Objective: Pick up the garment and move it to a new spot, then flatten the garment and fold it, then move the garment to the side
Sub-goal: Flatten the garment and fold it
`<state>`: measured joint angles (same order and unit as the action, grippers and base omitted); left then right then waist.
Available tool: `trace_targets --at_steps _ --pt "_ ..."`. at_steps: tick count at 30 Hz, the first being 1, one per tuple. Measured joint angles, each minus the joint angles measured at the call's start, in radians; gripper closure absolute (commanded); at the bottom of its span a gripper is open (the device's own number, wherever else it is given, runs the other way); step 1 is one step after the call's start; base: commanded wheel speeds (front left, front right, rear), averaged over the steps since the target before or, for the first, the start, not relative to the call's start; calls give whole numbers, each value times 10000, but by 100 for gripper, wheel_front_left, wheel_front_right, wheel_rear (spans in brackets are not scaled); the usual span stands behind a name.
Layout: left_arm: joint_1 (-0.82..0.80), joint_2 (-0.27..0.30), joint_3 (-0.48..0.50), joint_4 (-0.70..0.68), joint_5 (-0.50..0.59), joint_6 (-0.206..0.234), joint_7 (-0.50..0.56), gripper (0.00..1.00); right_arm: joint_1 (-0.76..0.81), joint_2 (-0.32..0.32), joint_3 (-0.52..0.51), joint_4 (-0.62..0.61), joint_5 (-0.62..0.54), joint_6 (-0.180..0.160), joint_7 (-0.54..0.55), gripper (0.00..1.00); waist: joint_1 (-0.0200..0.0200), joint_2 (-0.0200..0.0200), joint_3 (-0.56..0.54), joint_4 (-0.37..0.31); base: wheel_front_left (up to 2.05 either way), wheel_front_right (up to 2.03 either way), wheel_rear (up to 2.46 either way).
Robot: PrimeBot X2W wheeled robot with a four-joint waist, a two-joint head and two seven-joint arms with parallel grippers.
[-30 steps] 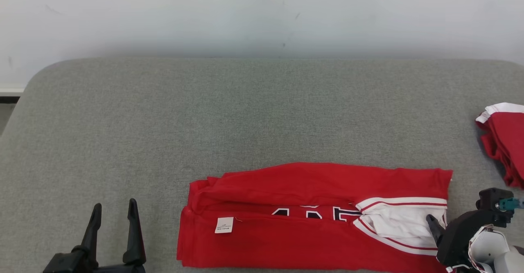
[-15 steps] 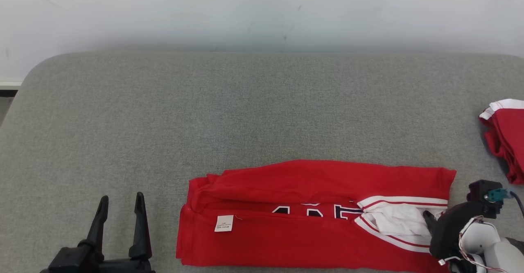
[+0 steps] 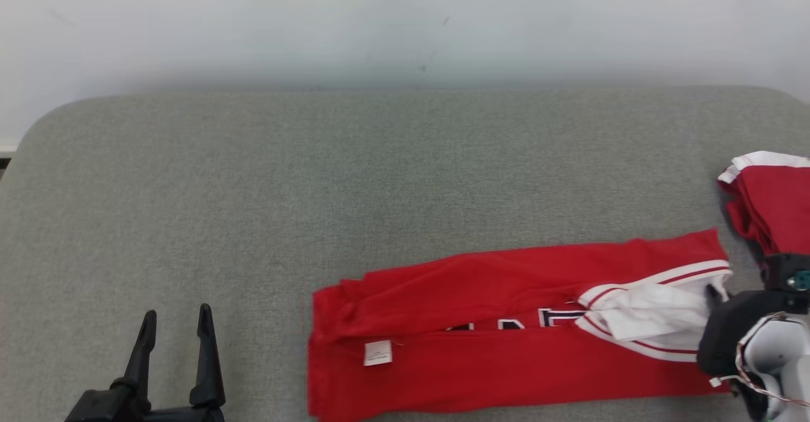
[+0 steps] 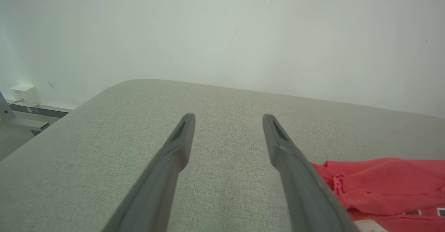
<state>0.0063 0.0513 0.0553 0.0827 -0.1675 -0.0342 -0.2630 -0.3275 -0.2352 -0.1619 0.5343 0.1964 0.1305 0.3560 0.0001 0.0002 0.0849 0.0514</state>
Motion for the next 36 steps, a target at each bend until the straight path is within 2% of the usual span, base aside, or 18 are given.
trace_targets --at_steps 9,15,20,25,29,36 --pt "165 -4 -148 29 -171 90 0 0 681 -602 -963 -1678 -1020 -2 284 100 -1 0 -410 -427 0 0 0" --pt "240 -6 -267 33 -209 167 0 0 803 -581 -662 -2895 -1244 -2 642 100 0 0 -595 -618 0 0 0" --pt "250 -6 -291 21 -253 222 0 0 985 -71 840 -3848 -1057 -2 1135 100 -1 -1 -646 -697 0 0 0" --pt "222 -8 -301 27 -253 217 0 0 1049 621 2481 -3946 -583 -2 1252 100 0 -1 -618 -645 0 0 0" --pt "130 -8 -370 75 -251 165 -2 0 934 1313 3753 -3193 -215 -2 1035 100 0 0 -554 -487 0 0 0" --pt "-37 -8 -644 165 -253 151 -8 0 402 1756 4901 -1716 165 -2 385 100 -1 -1 -486 -39 0 0 0"
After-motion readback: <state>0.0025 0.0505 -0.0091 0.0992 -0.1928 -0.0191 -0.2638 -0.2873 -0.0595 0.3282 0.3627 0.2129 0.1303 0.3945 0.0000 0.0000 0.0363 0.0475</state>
